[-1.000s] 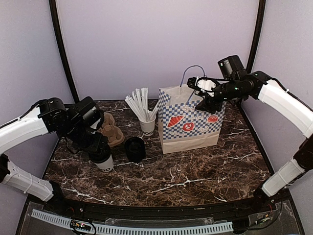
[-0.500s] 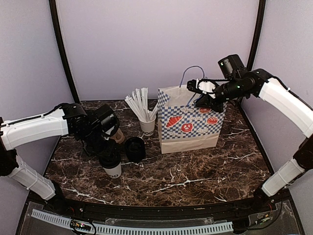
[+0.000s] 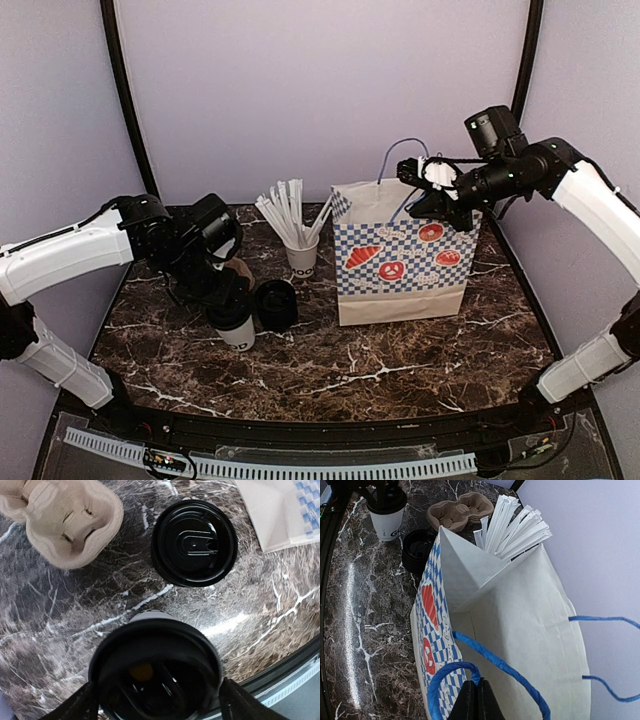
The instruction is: Pack the takeout coffee
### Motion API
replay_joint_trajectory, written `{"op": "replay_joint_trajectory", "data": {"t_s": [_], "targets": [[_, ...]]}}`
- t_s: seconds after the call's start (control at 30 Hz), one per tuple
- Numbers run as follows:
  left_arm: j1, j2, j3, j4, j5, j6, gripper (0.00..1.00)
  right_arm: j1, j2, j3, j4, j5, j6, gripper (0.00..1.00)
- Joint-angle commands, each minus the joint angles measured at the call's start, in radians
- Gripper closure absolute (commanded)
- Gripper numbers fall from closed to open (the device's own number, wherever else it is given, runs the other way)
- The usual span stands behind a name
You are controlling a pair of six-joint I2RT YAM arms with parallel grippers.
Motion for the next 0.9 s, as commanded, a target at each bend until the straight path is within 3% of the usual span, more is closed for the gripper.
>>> {"op": "replay_joint_trajectory", "data": {"t_s": [0.0,0.3,0.5,0.6,0.87], "targets": [[0.006,0.012,0.014,-0.038,0.011,0.026,0.04,0.018,-0.062,0.018,-0.025,-0.020,0.028,1.00],[0.007,0.022,0.103,-0.058,-0.018,0.034,0.01,0.043,-0.120,-0.022,-0.031,-0.002,0.053,1.00],[0.006,0.035,0.235,-0.079,-0.084,0.111,0.01,0.063,-0.154,-0.038,-0.020,-0.005,0.072,1.00],[0.003,0.065,0.250,-0.080,-0.047,0.143,0.01,0.076,-0.161,-0.058,-0.016,0.011,0.073,1.00],[-0.041,0.023,0.214,0.231,-0.074,0.322,0.01,0.141,-0.182,-0.087,-0.085,-0.049,0.062,0.98]]}}
